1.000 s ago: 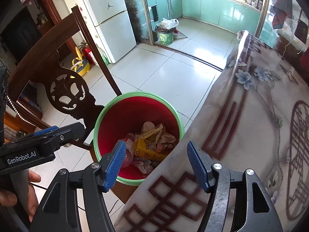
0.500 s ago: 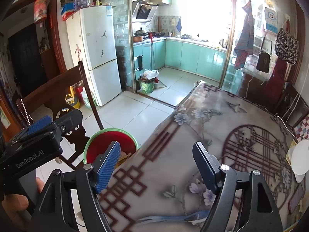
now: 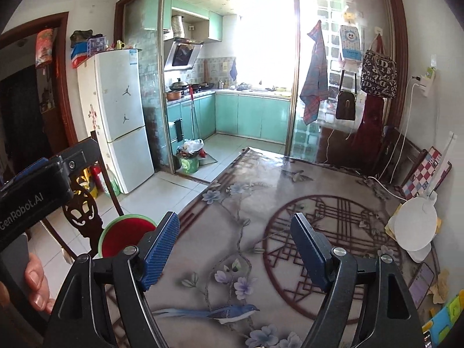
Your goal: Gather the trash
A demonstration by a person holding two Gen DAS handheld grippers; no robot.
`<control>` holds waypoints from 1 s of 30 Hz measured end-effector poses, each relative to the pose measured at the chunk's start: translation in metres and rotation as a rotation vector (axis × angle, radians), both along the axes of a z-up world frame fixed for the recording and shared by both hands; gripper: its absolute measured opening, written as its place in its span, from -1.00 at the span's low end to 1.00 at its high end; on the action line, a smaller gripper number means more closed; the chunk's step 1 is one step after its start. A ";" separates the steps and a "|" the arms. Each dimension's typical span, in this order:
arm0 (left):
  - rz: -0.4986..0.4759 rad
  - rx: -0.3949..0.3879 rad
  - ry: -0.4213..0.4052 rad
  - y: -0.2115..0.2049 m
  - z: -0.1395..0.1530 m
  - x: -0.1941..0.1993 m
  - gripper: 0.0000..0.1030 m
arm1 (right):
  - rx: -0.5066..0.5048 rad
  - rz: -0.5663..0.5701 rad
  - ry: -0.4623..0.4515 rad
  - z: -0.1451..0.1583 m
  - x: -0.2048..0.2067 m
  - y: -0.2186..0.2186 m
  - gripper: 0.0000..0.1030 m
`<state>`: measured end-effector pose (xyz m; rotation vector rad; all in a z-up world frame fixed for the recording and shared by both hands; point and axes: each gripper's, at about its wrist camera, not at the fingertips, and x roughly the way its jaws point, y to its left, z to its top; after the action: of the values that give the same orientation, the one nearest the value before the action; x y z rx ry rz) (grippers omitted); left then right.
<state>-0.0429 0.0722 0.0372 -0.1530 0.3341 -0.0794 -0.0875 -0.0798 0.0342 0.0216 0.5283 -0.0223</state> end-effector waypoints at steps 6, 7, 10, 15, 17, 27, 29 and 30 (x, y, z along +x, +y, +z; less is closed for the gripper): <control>0.023 -0.069 -0.035 -0.004 0.010 -0.013 0.99 | 0.016 -0.009 -0.012 0.003 -0.013 -0.015 0.54; 0.022 -0.068 -0.024 -0.006 0.010 -0.011 0.99 | 0.018 -0.008 -0.012 0.004 -0.013 -0.016 0.54; 0.032 -0.051 -0.019 -0.012 0.006 -0.012 0.99 | 0.022 -0.007 -0.014 0.005 -0.015 -0.018 0.55; 0.019 -0.030 0.023 -0.017 0.003 -0.012 0.99 | 0.023 -0.011 -0.016 0.006 -0.015 -0.019 0.57; 0.016 -0.022 0.045 -0.019 0.000 -0.011 0.99 | 0.023 -0.009 -0.018 0.007 -0.014 -0.018 0.58; 0.014 0.040 0.064 -0.029 -0.001 -0.013 0.99 | 0.029 -0.014 -0.005 0.004 -0.013 -0.020 0.59; 0.010 0.045 0.066 -0.031 0.000 -0.013 0.99 | 0.030 -0.018 -0.007 0.004 -0.014 -0.020 0.59; 0.010 0.049 0.067 -0.031 0.000 -0.012 0.99 | 0.030 -0.020 -0.007 0.005 -0.014 -0.020 0.59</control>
<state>-0.0547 0.0415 0.0373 -0.1091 0.4022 -0.0567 -0.1016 -0.1001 0.0387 0.0561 0.5213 -0.0334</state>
